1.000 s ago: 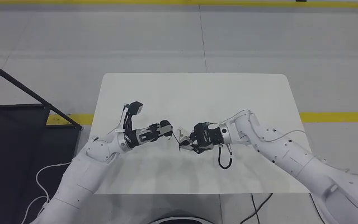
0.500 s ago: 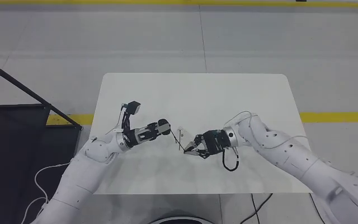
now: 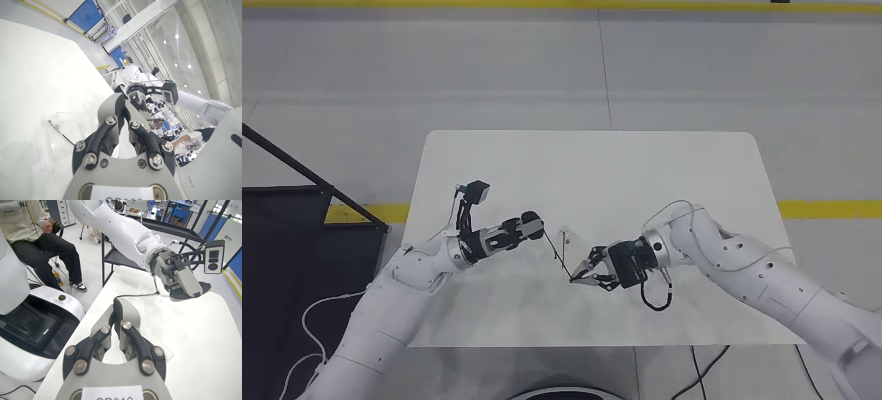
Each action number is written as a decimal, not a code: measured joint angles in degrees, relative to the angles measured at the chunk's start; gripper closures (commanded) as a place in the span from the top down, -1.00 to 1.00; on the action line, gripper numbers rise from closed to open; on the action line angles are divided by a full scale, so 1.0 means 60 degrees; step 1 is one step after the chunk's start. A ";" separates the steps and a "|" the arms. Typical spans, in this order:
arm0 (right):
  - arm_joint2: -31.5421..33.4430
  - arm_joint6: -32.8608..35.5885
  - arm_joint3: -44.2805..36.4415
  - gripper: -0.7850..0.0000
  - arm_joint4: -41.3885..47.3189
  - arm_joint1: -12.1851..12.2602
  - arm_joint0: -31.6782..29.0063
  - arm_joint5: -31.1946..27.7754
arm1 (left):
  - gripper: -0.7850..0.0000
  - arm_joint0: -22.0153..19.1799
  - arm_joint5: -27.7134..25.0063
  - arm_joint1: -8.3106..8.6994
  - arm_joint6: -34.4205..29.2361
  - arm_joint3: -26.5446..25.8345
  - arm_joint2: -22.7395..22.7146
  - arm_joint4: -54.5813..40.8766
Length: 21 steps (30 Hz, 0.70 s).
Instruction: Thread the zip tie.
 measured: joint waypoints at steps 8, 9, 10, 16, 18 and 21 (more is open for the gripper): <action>0.0000 -0.0626 -0.0257 -1.00 -0.0530 0.0274 -0.0150 0.0624 | -1.00 0.0006 -0.0034 0.0003 0.0018 0.0028 -0.0029 -0.0042; 0.0000 -0.0686 -0.0271 -1.00 -0.0569 0.0298 -0.0164 0.0685 | -1.00 0.0007 -0.0033 0.0003 0.0012 0.0030 -0.0029 -0.0046; 0.0000 -0.0772 -0.0289 -1.00 -0.0615 0.0326 -0.0179 0.0771 | -1.00 0.0007 -0.0037 0.0004 0.0007 0.0038 -0.0029 -0.0049; 0.0000 -0.1363 -0.0380 -1.00 -0.1084 0.0476 -0.0293 0.1360 | -1.00 0.0005 -0.0086 0.0001 -0.0012 0.0127 -0.0020 -0.0112; 0.0000 -0.1544 -0.0412 -1.00 -0.1241 0.0521 -0.0327 0.1540 | -1.00 -0.0008 -0.0086 0.0000 -0.0026 0.0159 -0.0017 -0.0128; 0.0000 -0.1796 -0.0471 -1.00 -0.1481 0.0588 -0.0390 0.1794 | -1.00 -0.0025 -0.0087 -0.0004 -0.0049 0.0196 -0.0002 -0.0157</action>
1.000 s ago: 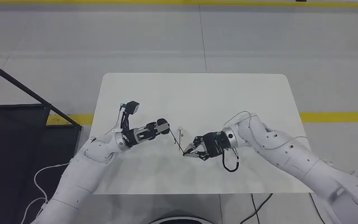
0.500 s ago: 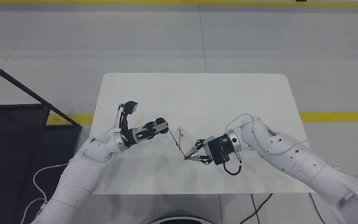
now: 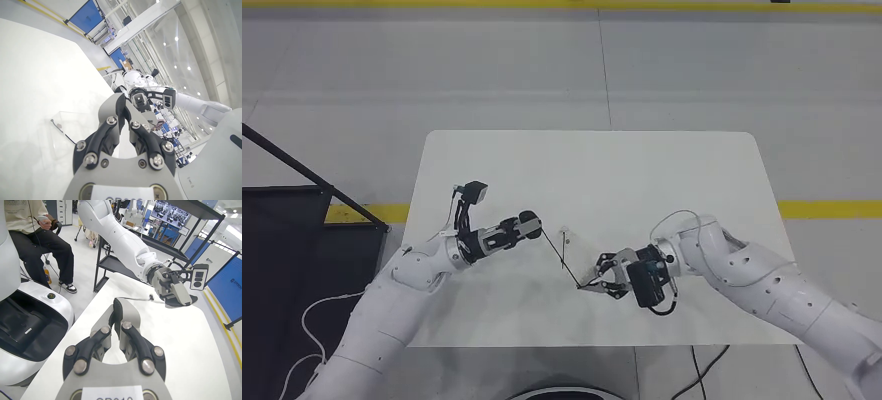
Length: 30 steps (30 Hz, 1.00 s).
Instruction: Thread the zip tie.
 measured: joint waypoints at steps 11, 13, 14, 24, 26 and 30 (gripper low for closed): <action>0.0000 -0.0557 -0.0151 -1.00 -0.0596 0.0186 -0.0134 0.0559 | -1.00 -0.0064 -0.0029 -0.0022 0.0002 0.0153 0.0053 -0.0058; 0.0000 -0.0442 -0.0154 -1.00 -0.0522 0.0200 -0.0138 0.0441 | -0.40 -0.0070 -0.0040 -0.0025 -0.0013 0.0155 0.0063 -0.0068; 0.0000 -0.0339 -0.0156 -1.00 -0.0435 0.0201 -0.0125 0.0336 | -0.18 -0.0072 -0.0039 -0.0027 -0.0035 0.0148 0.0077 -0.0076; 0.0000 0.1390 0.0236 -1.00 0.1082 0.0098 0.0391 -0.1390 | 1.00 -0.0077 -0.0071 -0.0040 0.0173 0.0173 -0.0008 -0.0307; 0.0034 0.1704 0.0519 -1.00 0.1281 0.0100 0.0571 -0.1702 | 1.00 -0.0026 -0.0094 -0.0026 0.0301 0.0187 -0.0120 -0.0374; 0.0380 0.3203 0.0873 -1.00 0.1761 0.0106 0.0701 -0.1852 | 1.00 0.0104 -0.0046 0.0010 0.0360 0.0151 -0.0297 -0.0518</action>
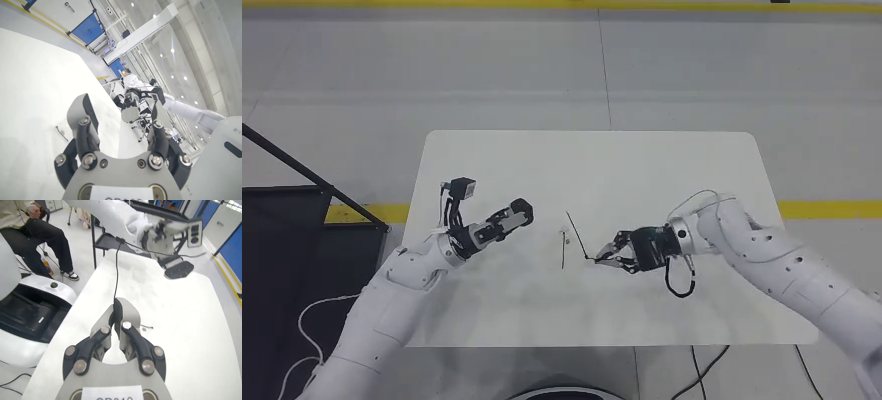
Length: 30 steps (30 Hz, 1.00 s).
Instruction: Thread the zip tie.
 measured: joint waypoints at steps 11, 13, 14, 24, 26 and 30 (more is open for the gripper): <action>0.1032 1.1366 -0.4017 -1.00 0.4296 0.0125 -0.0747 0.4310 | 1.00 0.0301 0.0273 0.0065 -0.0306 -0.0199 -0.0174 -0.0310; 0.1073 1.2279 -0.4197 -1.00 0.4446 0.0131 -0.0765 0.4562 | 1.00 0.0300 0.0273 0.0065 -0.0305 -0.0199 -0.0174 -0.0310; 0.1071 1.2366 -0.4164 -1.00 0.4424 0.0132 -0.0764 0.4534 | 1.00 0.0300 0.0273 0.0065 -0.0304 -0.0199 -0.0173 -0.0309; 0.1066 1.2074 -0.4133 -1.00 0.4391 0.0129 -0.0764 0.4494 | 1.00 0.0397 0.0360 0.0059 -0.0129 -0.0379 -0.0185 -0.0180; 0.1058 1.2100 -0.4346 -1.00 0.4021 0.0124 -0.0824 0.4575 | 1.00 0.0522 0.0405 0.0068 0.0029 -0.0544 -0.0252 -0.0012; 0.0999 1.3124 -0.5303 -1.00 0.2205 0.0139 -0.1059 0.5222 | 1.00 0.0686 0.0467 0.0098 0.0157 -0.0694 -0.0413 0.0101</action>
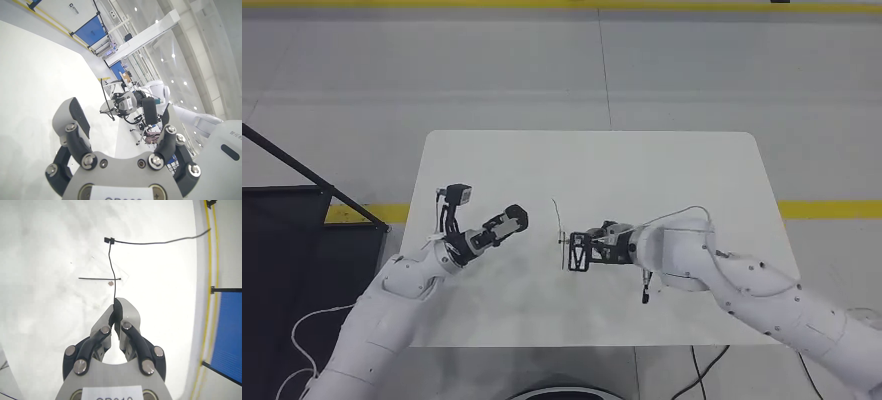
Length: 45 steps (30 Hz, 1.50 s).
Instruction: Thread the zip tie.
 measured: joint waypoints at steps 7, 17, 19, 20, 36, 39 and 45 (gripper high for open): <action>-0.0051 0.2864 -0.1581 -1.00 -0.2014 -0.0025 -0.0588 0.0891 | 1.00 0.0096 0.0055 0.0003 0.0108 -0.0138 -0.0082 0.0094; -0.0527 0.5244 -0.1581 -1.00 -0.2852 -0.0742 -0.0751 -0.0068 | 1.00 0.0116 0.0000 -0.0013 0.0188 -0.0062 -0.0144 0.0073; -0.0624 0.5566 -0.1419 -1.00 -0.2821 -0.1001 -0.0712 -0.0187 | 1.00 0.0115 -0.0002 -0.0016 0.0170 -0.0047 -0.0142 0.0056; -0.0661 0.5669 -0.1337 -1.00 -0.2799 -0.1117 -0.0686 -0.0245 | 1.00 0.0113 -0.0006 -0.0018 0.0164 -0.0041 -0.0141 0.0053; -0.1379 0.6271 0.1100 -0.99 -0.2661 -0.3190 -0.0190 -0.0397 | 1.00 0.0136 -0.0152 -0.0031 0.0063 0.0080 -0.0206 -0.0105; -0.1379 0.6268 0.1404 -0.76 -0.2784 -0.3445 -0.0223 -0.0400 | 1.00 0.0137 -0.0162 -0.0031 0.0030 0.0096 -0.0216 -0.0122; -0.1379 0.6295 0.1665 -0.56 -0.3099 -0.3743 -0.0333 -0.0374 | 1.00 0.0119 -0.0184 -0.0041 0.0006 0.0136 -0.0210 -0.0141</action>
